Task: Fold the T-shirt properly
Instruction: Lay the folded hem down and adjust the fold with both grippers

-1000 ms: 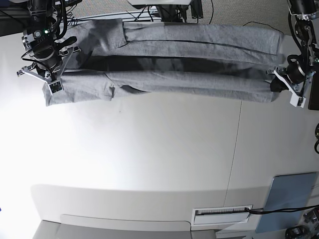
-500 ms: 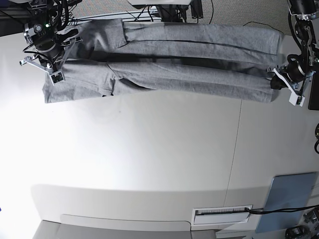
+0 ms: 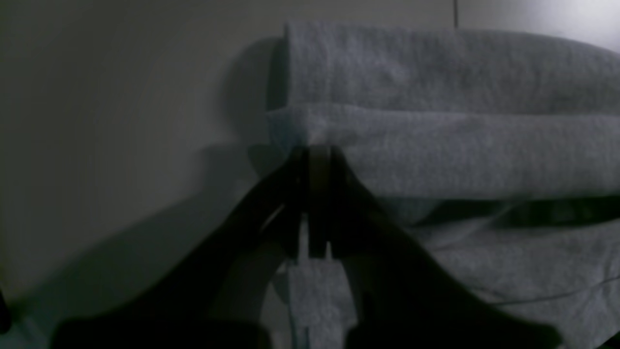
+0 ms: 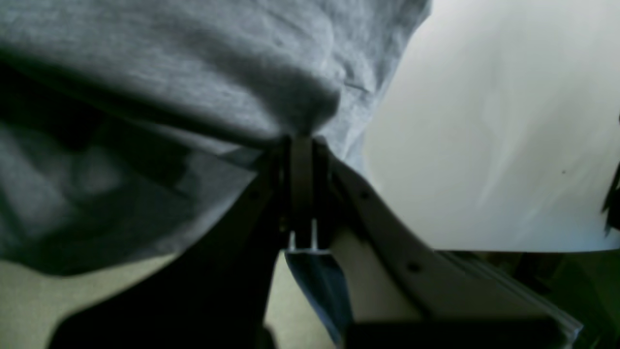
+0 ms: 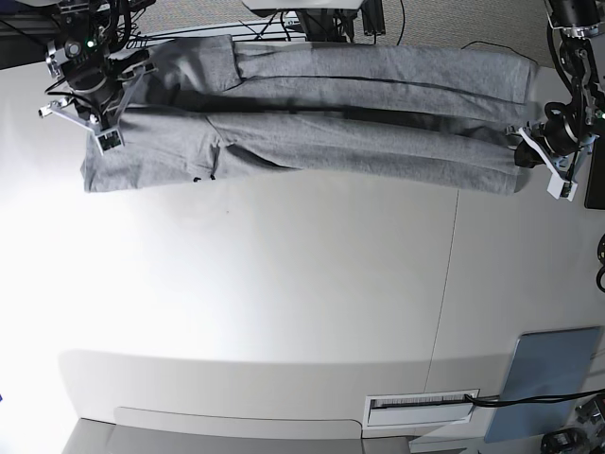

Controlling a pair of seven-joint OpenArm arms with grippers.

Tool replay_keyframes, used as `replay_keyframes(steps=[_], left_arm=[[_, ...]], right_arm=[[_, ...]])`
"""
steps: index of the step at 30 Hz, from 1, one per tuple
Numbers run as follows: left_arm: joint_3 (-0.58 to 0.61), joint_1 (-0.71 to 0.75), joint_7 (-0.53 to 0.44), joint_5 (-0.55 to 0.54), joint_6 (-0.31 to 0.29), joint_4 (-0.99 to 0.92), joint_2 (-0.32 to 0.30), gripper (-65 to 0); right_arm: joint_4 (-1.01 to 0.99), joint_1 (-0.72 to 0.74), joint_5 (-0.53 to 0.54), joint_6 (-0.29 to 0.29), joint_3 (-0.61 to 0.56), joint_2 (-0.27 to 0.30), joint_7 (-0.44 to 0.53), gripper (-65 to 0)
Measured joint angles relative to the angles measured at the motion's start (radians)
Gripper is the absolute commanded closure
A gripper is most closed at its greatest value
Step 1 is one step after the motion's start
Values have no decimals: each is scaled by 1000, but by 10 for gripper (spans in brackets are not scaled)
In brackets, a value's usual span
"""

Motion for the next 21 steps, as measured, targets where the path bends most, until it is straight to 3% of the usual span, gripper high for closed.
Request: replay_keyframes(steps=[12, 18, 21], left_arm=[[0, 0, 45, -6, 0, 0, -10, 0], [0, 0, 84, -151, 0, 0, -71, 0], [0, 0, 125, -174, 0, 1, -86, 0]], right_arm=[[0, -10, 0, -5, 0, 0, 5, 0], [0, -10, 0, -30, 0, 0, 8, 0], [0, -10, 0, -30, 0, 0, 8, 0]])
